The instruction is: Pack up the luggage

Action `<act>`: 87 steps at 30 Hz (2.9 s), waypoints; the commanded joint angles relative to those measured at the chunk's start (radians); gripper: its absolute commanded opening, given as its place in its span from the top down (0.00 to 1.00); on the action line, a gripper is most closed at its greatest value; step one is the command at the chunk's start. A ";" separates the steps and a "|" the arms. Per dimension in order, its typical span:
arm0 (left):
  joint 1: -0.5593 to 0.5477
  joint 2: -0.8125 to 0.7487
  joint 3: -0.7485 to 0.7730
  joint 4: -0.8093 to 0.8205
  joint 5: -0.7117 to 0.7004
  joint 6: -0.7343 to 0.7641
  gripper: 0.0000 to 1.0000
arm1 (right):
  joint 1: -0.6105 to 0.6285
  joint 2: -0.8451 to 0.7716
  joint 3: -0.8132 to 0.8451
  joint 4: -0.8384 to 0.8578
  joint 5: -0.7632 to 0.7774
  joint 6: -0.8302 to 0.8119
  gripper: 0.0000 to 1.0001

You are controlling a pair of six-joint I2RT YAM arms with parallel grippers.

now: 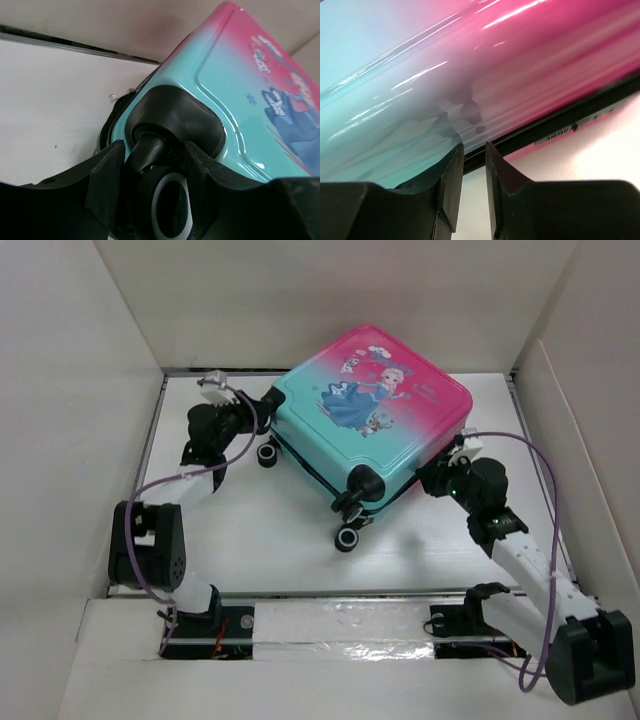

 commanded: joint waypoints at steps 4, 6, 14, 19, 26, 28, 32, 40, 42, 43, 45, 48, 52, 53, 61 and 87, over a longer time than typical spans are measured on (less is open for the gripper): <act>-0.059 -0.197 -0.240 0.093 0.025 -0.276 1.00 | -0.028 0.202 0.223 0.187 -0.317 -0.066 0.66; -0.059 -0.233 -0.241 0.060 0.008 -0.299 1.00 | -0.004 0.165 0.168 0.197 -0.281 -0.059 0.62; -0.059 -0.276 -0.158 0.034 0.074 -0.411 1.00 | 0.044 -0.260 -0.269 0.300 -0.154 0.097 1.00; -0.059 -0.320 -0.178 0.041 0.066 -0.444 1.00 | 0.110 -0.427 -0.384 0.253 -0.051 0.102 0.90; -0.059 -0.333 -0.213 0.020 0.051 -0.434 1.00 | 0.119 -0.268 -0.337 0.264 0.015 0.021 0.48; -0.059 -0.322 -0.213 0.015 0.057 -0.431 1.00 | 0.119 -0.194 -0.300 0.279 0.048 0.010 0.46; -0.059 -0.305 -0.224 -0.002 0.063 -0.421 1.00 | 0.119 -0.113 -0.275 0.331 0.124 -0.008 0.46; -0.059 -0.283 -0.227 -0.028 0.074 -0.411 0.78 | 0.119 0.067 -0.251 0.510 0.032 -0.013 0.49; -0.059 -0.282 -0.227 -0.040 0.074 -0.409 0.67 | 0.119 0.102 -0.249 0.544 0.032 -0.004 0.50; -0.059 -0.280 -0.227 -0.043 0.074 -0.409 0.65 | 0.119 0.108 -0.249 0.552 0.032 -0.002 0.56; -0.059 -0.277 -0.233 -0.043 0.074 -0.408 0.61 | 0.119 0.119 -0.252 0.585 0.038 0.006 0.65; -0.059 -0.265 -0.237 -0.036 0.083 -0.412 0.63 | 0.119 0.130 -0.264 0.636 0.053 0.021 0.86; -0.059 -0.239 -0.244 0.030 0.120 -0.441 0.81 | 0.130 0.128 -0.304 0.719 0.073 0.052 1.00; -0.059 -0.236 -0.247 0.043 0.128 -0.447 0.87 | 0.162 0.125 -0.315 0.736 0.087 0.065 1.00; -0.142 -0.224 -0.253 0.156 0.109 -0.484 1.00 | 0.697 0.194 -0.277 0.695 0.569 0.078 1.00; -0.421 -0.123 -0.250 0.306 0.097 -0.536 1.00 | 0.465 0.109 -0.165 0.572 0.590 0.001 1.00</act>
